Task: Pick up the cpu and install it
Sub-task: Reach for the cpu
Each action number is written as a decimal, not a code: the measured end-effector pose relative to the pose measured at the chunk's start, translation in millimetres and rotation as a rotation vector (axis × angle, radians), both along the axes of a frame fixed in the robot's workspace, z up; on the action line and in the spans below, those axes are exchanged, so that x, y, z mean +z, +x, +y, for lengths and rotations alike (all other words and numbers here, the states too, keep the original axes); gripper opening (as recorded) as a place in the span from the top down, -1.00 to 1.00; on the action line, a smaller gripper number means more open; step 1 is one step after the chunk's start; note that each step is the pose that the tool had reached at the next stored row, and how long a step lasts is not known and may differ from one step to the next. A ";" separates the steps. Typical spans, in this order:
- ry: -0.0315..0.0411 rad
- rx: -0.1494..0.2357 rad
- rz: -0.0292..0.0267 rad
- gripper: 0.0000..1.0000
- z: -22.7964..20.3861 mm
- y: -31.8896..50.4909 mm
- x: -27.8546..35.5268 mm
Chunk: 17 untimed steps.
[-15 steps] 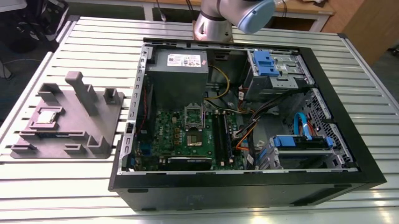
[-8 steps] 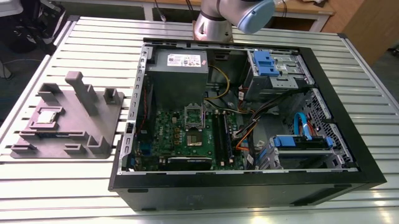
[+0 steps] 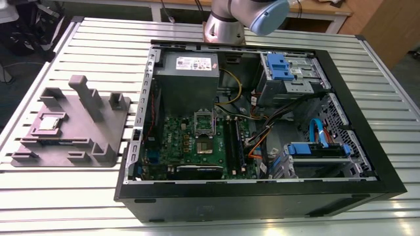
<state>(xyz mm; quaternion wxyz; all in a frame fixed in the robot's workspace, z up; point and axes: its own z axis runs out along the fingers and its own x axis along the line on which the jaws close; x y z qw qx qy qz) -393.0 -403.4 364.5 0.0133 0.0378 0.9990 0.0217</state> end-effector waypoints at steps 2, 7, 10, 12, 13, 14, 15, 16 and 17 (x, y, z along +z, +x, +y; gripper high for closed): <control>0.0000 0.000 0.0000 0.80 -1.1 -2.2 -1.8; -0.0001 0.000 0.0003 0.80 -3.8 -7.6 -5.9; 0.0000 0.000 0.0004 0.80 -5.0 -10.1 -8.1; 0.0000 0.000 0.0004 0.80 -5.6 -11.5 -9.3; -0.0001 0.000 0.0005 0.80 -5.9 -12.1 -9.8; -0.0001 0.000 0.0005 0.80 -6.1 -12.7 -10.3; 0.0000 0.000 0.0004 0.80 -6.3 -13.4 -10.8; -0.0001 0.000 0.0005 0.80 -6.5 -13.9 -11.3; 0.0000 0.000 0.0005 0.80 -7.2 -15.9 -13.1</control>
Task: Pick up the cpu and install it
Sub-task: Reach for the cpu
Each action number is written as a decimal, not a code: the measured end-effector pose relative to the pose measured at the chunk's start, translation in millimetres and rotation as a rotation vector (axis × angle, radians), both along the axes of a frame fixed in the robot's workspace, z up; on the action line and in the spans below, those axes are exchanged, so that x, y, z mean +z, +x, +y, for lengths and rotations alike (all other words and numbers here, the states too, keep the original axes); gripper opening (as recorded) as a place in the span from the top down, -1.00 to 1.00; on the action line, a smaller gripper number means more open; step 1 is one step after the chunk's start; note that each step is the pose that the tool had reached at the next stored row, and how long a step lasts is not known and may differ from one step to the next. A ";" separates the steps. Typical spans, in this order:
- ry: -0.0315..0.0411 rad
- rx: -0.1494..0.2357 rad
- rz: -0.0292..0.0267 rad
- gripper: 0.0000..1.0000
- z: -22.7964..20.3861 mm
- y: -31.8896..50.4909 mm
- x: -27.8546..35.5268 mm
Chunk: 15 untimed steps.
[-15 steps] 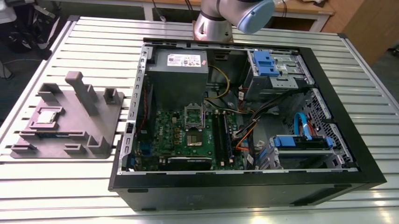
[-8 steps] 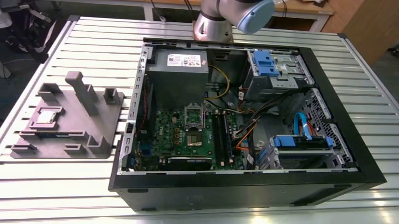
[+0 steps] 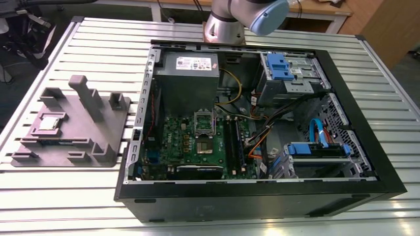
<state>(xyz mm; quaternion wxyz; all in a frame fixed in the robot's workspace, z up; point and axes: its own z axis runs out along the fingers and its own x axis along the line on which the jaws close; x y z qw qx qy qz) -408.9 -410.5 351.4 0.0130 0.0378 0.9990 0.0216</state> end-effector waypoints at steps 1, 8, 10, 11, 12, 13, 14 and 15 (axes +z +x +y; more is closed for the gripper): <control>0.0000 0.000 0.0000 0.80 -0.3 -1.1 -1.1; 0.0000 0.000 0.0000 0.80 -0.6 -2.0 -2.3; 0.0000 0.000 0.0000 0.80 -0.6 -2.1 -2.4; 0.0000 0.000 0.0000 0.80 -0.6 -2.0 -2.3; 0.0000 0.000 0.0000 0.80 -0.6 -2.0 -2.3; 0.0000 0.000 0.0000 0.80 -0.6 -2.0 -2.4; -0.0001 0.000 0.0000 0.80 -0.6 -2.1 -2.3; -0.0001 0.000 0.0000 0.80 -0.6 -2.1 -2.4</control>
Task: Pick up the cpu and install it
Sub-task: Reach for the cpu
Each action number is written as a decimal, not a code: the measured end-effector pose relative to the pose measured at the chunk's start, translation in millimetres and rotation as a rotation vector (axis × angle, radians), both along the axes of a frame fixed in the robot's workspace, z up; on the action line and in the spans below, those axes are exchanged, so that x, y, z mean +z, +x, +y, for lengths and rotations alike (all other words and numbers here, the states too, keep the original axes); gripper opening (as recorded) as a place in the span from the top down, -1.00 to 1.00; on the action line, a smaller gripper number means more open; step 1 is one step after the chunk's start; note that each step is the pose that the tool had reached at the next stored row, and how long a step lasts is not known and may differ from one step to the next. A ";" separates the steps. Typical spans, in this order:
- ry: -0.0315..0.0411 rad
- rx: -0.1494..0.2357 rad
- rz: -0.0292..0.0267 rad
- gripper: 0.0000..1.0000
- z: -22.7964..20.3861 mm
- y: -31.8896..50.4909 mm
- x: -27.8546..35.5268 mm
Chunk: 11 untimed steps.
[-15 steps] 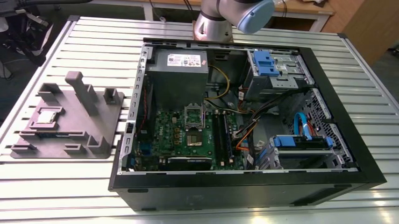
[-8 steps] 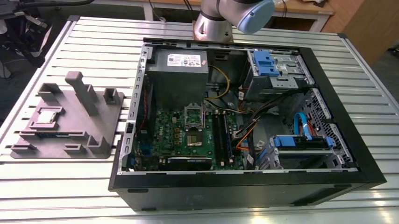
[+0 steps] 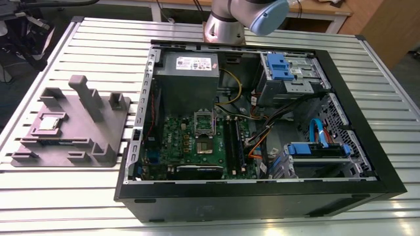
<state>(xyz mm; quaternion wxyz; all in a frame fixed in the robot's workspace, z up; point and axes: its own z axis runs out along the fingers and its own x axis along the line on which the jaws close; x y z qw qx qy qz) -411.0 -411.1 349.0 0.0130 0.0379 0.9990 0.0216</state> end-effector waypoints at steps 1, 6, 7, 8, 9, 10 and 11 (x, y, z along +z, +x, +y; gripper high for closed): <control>0.0002 0.000 -0.0002 0.80 -0.1 -0.3 -0.2; 0.0001 0.000 -0.0001 0.80 -2.5 -4.2 -2.2; 0.0000 0.000 0.0000 0.80 -3.2 -5.2 -2.8; 0.0000 0.000 0.0000 0.80 -4.1 -6.0 -3.5; 0.0000 0.000 -0.0001 0.80 -5.2 -6.9 -4.4; 0.0000 0.000 0.0000 0.80 -6.4 -7.7 -5.4; 0.0000 0.000 0.0001 0.80 -7.6 -8.4 -6.3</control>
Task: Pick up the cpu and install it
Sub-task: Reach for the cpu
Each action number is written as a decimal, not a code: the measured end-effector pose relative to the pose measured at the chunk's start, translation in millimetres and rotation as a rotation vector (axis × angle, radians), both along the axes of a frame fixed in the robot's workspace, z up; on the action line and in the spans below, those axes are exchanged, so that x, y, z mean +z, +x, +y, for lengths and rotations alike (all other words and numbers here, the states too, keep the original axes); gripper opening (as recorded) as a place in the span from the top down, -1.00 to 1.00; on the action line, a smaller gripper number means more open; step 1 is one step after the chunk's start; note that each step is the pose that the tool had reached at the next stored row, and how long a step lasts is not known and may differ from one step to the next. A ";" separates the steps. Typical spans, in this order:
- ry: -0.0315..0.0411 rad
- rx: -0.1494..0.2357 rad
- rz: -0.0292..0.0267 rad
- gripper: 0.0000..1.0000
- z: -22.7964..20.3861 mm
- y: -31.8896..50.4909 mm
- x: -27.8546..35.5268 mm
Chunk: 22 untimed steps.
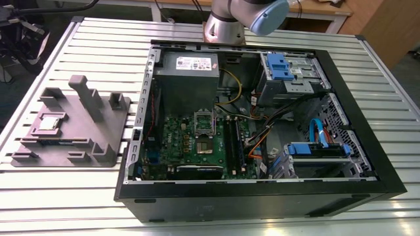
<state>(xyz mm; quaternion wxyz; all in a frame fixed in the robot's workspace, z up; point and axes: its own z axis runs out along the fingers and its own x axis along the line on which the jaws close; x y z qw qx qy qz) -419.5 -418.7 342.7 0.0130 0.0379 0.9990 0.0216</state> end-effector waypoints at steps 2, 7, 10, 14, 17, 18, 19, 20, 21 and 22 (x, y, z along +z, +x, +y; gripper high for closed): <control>0.0000 0.000 0.0000 0.80 -3.0 -1.5 -2.6; 0.0000 0.000 0.0001 0.80 -10.1 -4.1 -11.2; 0.0000 0.000 0.0001 0.80 -12.4 -6.9 -16.7; 0.0001 0.000 0.0005 0.80 -14.3 -10.8 -24.0; 0.0000 0.000 0.0012 0.80 -15.4 -13.3 -29.4; 0.0001 0.000 0.0013 0.80 -15.7 -14.0 -31.2; 0.0000 0.000 0.0016 0.80 -15.9 -14.6 -32.9; 0.0000 0.000 0.0018 0.80 -16.1 -15.2 -34.4; -0.0001 0.000 0.0020 0.80 -16.1 -15.9 -35.5; -0.0001 0.000 0.0021 0.80 -16.2 -16.7 -36.8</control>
